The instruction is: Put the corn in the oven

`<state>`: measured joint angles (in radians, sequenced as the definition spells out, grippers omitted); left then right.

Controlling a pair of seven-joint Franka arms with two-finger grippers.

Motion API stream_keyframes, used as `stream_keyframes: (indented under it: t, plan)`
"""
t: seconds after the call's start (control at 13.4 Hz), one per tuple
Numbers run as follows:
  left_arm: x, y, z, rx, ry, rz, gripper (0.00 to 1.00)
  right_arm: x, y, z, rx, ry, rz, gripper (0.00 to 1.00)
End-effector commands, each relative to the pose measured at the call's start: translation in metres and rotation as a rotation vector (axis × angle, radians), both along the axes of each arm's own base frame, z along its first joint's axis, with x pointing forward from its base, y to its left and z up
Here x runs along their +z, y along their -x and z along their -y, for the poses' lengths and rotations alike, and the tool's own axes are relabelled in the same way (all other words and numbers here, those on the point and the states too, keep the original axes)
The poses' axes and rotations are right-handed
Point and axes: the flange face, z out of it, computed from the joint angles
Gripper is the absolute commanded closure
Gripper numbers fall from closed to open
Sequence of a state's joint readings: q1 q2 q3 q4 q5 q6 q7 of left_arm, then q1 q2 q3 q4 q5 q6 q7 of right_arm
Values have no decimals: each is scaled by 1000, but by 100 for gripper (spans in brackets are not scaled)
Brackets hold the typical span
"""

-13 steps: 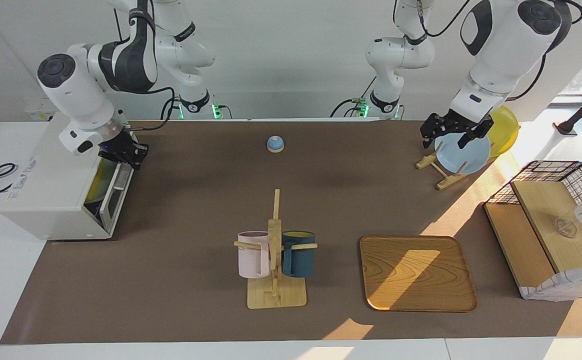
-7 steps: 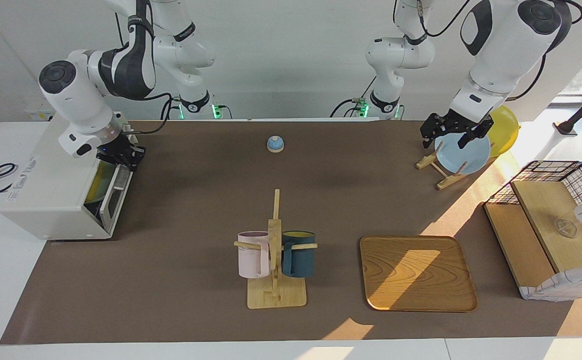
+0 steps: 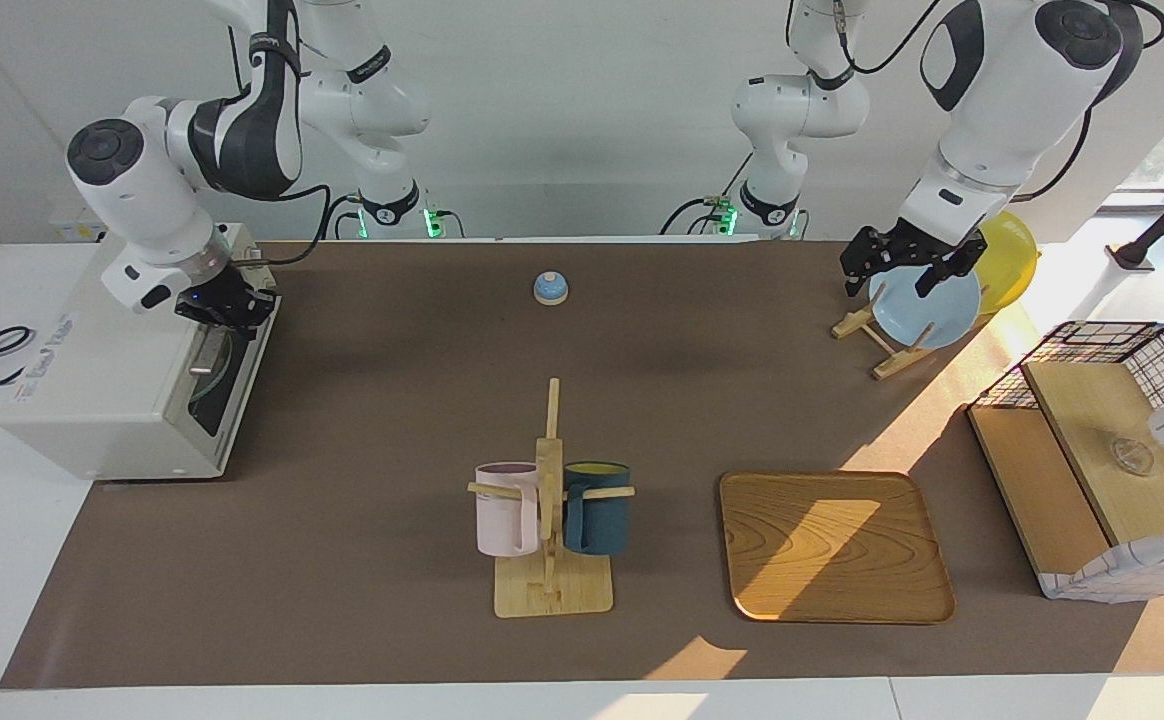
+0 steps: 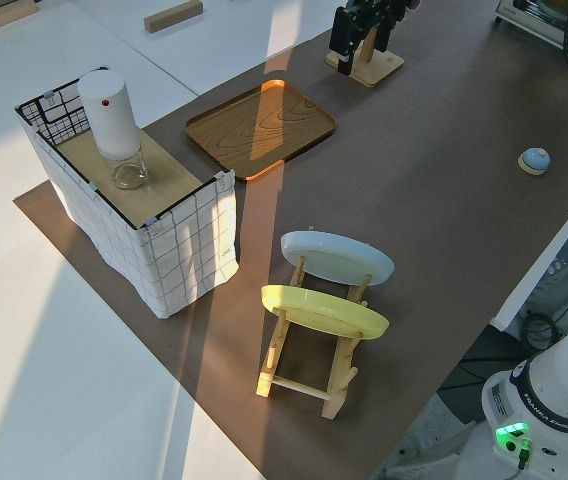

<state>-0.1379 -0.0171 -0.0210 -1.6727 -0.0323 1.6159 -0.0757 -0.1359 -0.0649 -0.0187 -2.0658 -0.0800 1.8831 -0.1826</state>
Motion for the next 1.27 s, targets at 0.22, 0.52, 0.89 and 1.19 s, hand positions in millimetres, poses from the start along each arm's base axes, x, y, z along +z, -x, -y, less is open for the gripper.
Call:
stream_keyframes:
  t: [0.22,0.52,0.89,1.19]
  plan:
    - [2,8,-4,-2,-16,18,0,43,-12,-13,43,8,-30,23]
    - [2,8,-4,-2,-16,18,0,99,-22,-34,70,2,-15,0]
    - [2,8,-4,-2,-16,18,0,128,-21,-63,89,-53,-3,0]
    - [2,8,-4,-2,-16,18,0,128,-19,-74,65,-106,-9,0]
